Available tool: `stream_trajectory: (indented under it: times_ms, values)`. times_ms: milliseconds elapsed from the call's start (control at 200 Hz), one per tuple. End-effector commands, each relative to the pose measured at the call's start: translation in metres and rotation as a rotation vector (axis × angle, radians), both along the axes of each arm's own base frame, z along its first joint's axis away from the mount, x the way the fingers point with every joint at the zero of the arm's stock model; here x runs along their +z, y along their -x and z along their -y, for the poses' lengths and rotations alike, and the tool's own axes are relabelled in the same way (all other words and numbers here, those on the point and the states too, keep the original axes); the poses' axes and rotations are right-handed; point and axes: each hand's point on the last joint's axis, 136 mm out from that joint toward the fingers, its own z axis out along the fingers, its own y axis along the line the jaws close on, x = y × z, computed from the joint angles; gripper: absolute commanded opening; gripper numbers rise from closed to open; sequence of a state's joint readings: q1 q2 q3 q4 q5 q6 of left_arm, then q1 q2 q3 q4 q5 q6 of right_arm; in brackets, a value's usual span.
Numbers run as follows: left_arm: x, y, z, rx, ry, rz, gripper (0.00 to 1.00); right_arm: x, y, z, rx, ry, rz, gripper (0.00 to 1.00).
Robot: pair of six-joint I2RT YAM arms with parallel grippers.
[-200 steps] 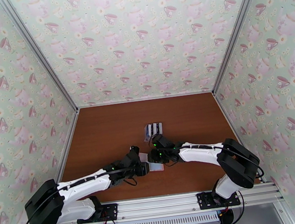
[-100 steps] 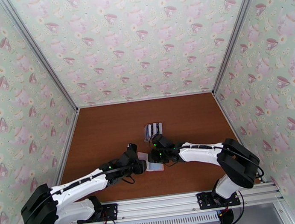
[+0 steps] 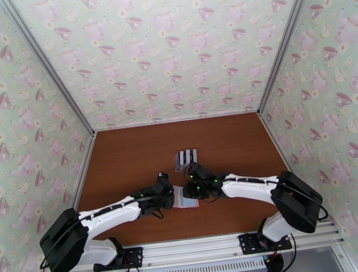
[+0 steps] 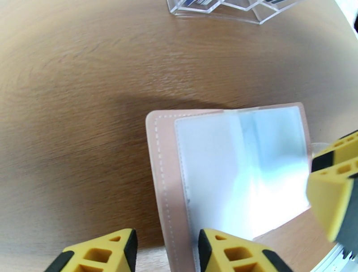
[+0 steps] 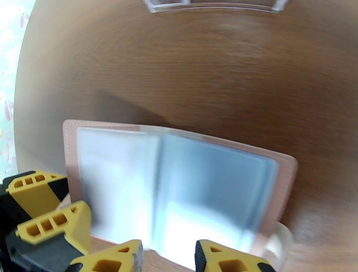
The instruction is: Put the credit cards into the card holder
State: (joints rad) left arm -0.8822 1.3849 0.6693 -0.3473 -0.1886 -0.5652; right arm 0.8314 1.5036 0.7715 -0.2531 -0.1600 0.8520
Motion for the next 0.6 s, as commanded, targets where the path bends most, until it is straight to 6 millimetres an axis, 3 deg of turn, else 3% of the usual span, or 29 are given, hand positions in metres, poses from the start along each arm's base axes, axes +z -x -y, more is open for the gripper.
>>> stream_trajectory:
  times_ms: [0,591]
  values:
    - [-0.004,-0.001,-0.006,0.002,-0.033,0.005,0.43,-0.004,0.003,0.017,-0.019,0.013,0.0,0.37]
    - [-0.035,0.011,-0.022,0.031,-0.074,-0.051,0.39,-0.017,0.007,0.038,-0.092,-0.223,-0.054,0.38]
